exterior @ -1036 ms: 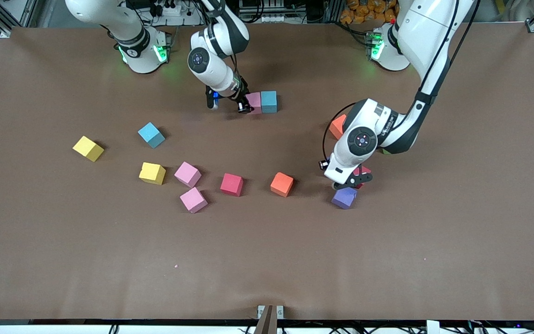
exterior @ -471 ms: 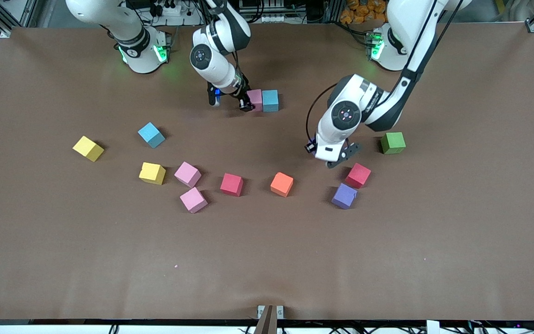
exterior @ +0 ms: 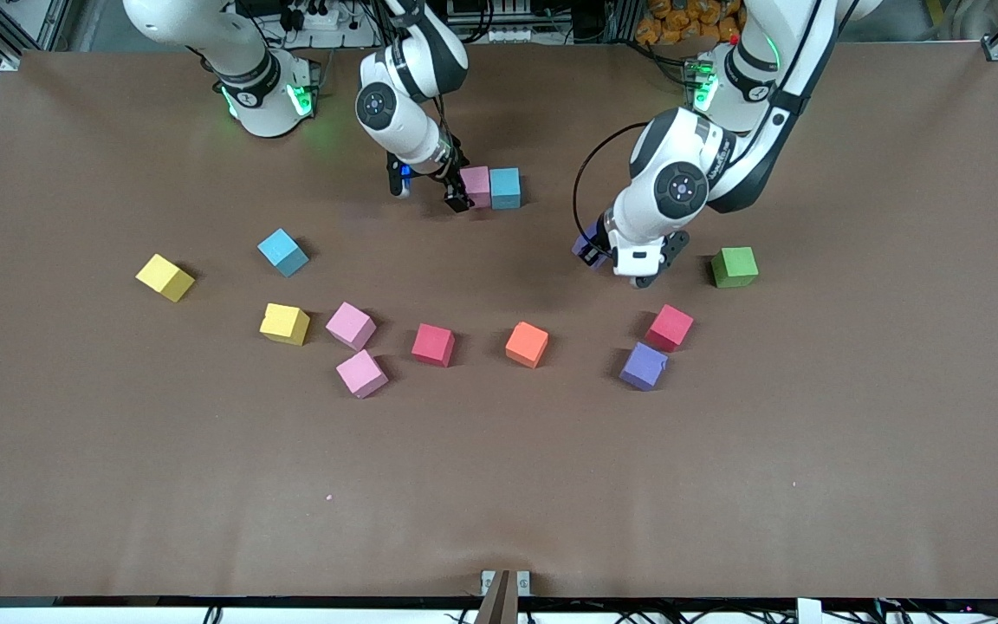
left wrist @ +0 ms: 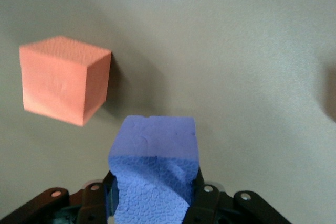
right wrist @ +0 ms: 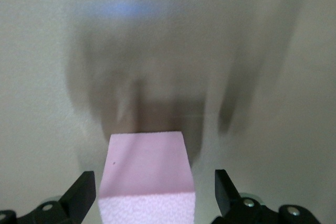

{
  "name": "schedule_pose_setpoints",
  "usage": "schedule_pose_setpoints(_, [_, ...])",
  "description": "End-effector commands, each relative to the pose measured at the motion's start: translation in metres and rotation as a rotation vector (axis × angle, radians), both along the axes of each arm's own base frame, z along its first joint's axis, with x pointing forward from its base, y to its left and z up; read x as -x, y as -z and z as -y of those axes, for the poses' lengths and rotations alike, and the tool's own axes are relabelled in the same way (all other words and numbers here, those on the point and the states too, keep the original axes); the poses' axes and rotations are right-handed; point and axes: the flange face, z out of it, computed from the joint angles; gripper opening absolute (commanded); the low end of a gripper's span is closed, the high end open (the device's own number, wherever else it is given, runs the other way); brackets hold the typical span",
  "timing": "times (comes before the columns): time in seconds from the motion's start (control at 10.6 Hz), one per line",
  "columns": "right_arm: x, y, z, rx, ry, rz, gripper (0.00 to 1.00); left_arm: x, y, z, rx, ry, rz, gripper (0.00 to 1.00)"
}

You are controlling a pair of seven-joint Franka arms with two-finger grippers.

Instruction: Form number 2 with 11 blocks

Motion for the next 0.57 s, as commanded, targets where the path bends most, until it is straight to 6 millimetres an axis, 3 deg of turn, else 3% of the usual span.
schedule_pose_setpoints(0.0, [-0.002, -0.019, 0.004, -0.03, 0.044, 0.013, 1.0, 0.028, 0.005, 0.021, -0.012, -0.153, 0.024, 0.04])
schedule_pose_setpoints(0.19, [-0.016, -0.025, 0.01, -0.039, 0.058, 0.028, 1.0, 0.063, 0.022, 0.046, -0.033, -0.287, 0.028, 0.04])
schedule_pose_setpoints(0.47, [-0.022, -0.028, 0.015, -0.042, 0.067, 0.02, 1.0, 0.093, 0.032, 0.064, -0.059, -0.488, 0.004, 0.04])
